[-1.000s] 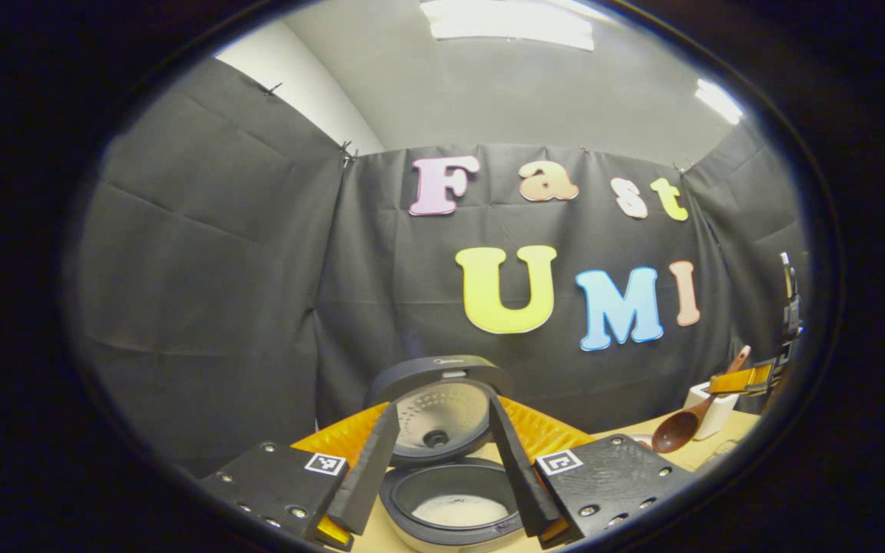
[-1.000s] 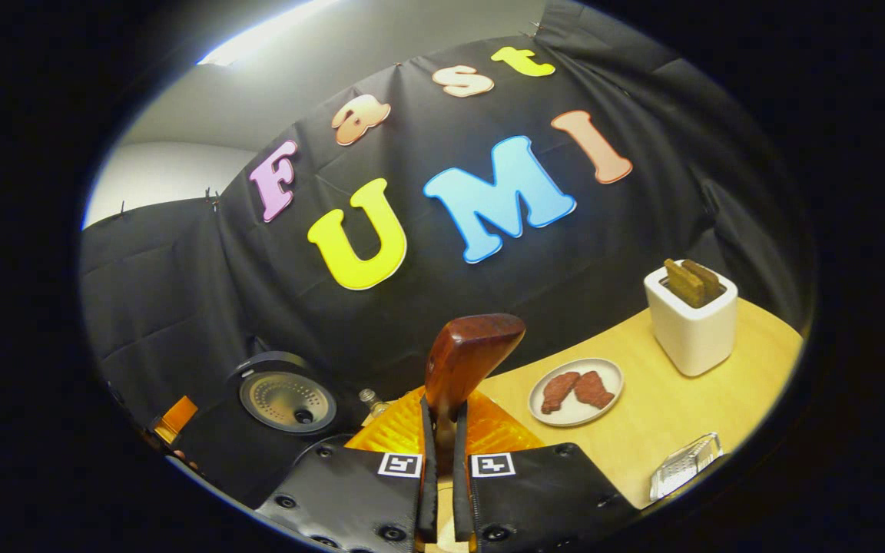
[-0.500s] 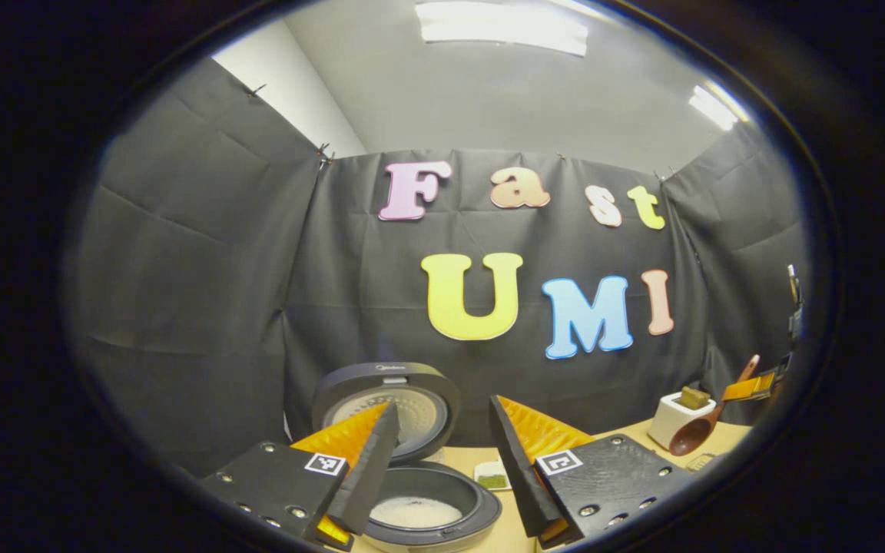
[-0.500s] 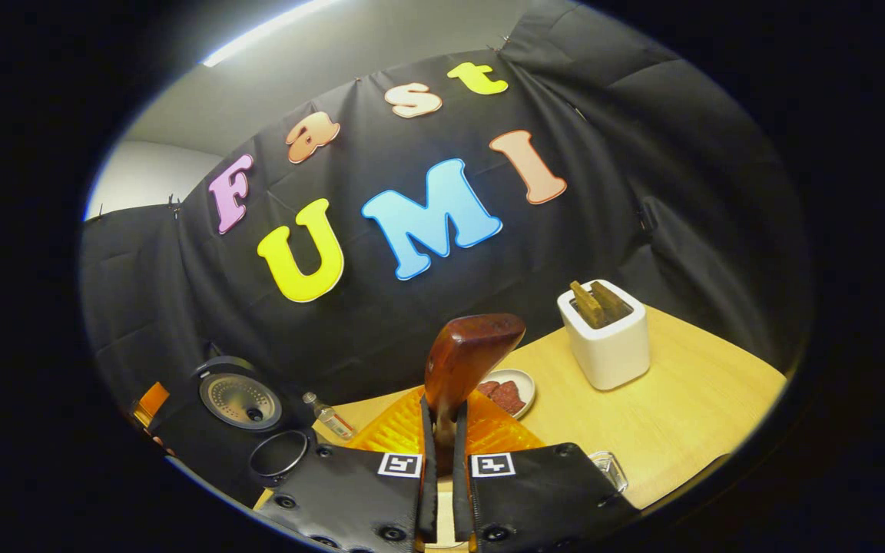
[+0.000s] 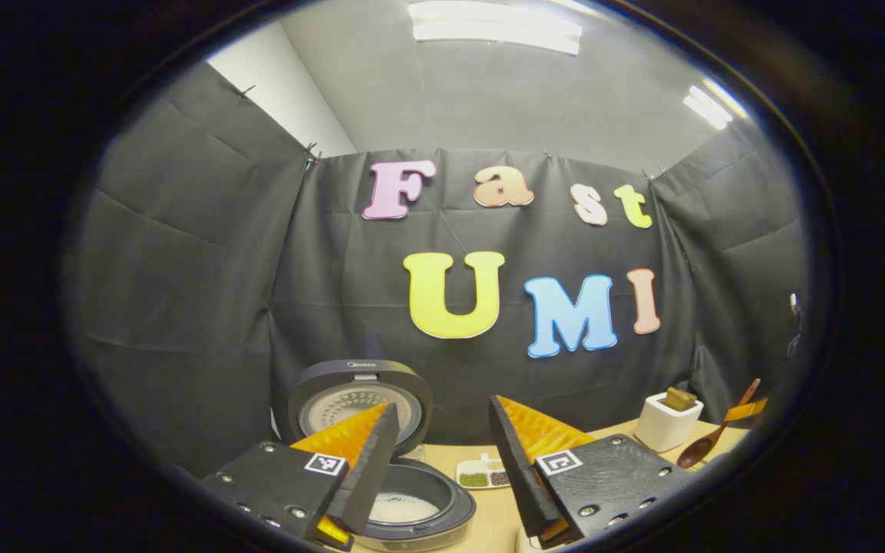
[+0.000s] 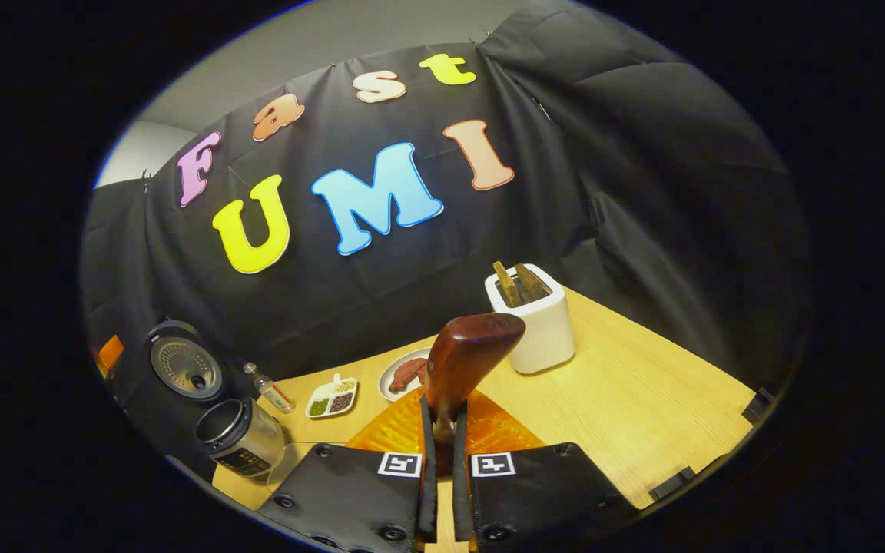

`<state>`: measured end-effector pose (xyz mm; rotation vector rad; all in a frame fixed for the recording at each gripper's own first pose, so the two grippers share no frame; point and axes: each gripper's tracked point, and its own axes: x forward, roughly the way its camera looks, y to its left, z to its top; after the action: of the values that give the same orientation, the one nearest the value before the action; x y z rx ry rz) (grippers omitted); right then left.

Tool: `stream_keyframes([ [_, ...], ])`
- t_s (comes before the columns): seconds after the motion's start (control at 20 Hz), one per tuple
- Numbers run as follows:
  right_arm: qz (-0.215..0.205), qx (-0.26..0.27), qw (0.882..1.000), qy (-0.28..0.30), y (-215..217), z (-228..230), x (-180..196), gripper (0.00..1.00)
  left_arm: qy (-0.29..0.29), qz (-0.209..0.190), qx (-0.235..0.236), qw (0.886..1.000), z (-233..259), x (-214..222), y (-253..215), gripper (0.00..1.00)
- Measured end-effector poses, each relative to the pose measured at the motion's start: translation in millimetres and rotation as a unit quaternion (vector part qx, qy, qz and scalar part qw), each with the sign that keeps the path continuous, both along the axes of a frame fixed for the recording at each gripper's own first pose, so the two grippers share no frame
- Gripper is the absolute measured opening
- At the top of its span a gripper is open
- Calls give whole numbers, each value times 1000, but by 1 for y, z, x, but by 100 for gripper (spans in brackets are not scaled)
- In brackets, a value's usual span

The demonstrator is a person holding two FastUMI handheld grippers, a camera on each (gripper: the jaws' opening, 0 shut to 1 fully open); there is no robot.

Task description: Close the left gripper, press the button to open the rice cooker; take a wooden spoon from the chopstick holder with the right hand, scoop a spoonful of rice and pour it into the rice cooker, then put the wooden spoon back into the chopstick holder.

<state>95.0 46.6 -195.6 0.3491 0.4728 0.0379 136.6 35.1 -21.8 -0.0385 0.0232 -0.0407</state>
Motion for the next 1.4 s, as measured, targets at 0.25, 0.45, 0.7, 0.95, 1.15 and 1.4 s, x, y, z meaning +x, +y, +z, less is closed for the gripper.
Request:
stream_keyframes([
  [0.25, 4, -28, 999, 46, -10, -47, -9, 10, -1, 1, 13, 1000, 5, -8, -3, 73],
  [0.45, 11, -17, 996, 84, -5, -76, -17, 11, 1, 10, 23, 1000, 7, -9, 5, 73],
  [0.7, 25, -55, 996, 58, -5, -55, -17, 39, 2, 28, 25, 999, 10, 0, 16, 73],
  [0.95, 19, -138, 990, -31, -20, 10, -16, 98, -1, 36, 31, 999, 16, 19, 19, 74],
  [1.15, 11, -165, 982, -95, -8, 68, -17, 98, 9, 51, 38, 998, 18, 46, 35, 75],
  [1.4, 5, -170, 977, -132, 18, 98, -17, 98, 9, 76, 41, 996, 23, 97, 69, 73],
])
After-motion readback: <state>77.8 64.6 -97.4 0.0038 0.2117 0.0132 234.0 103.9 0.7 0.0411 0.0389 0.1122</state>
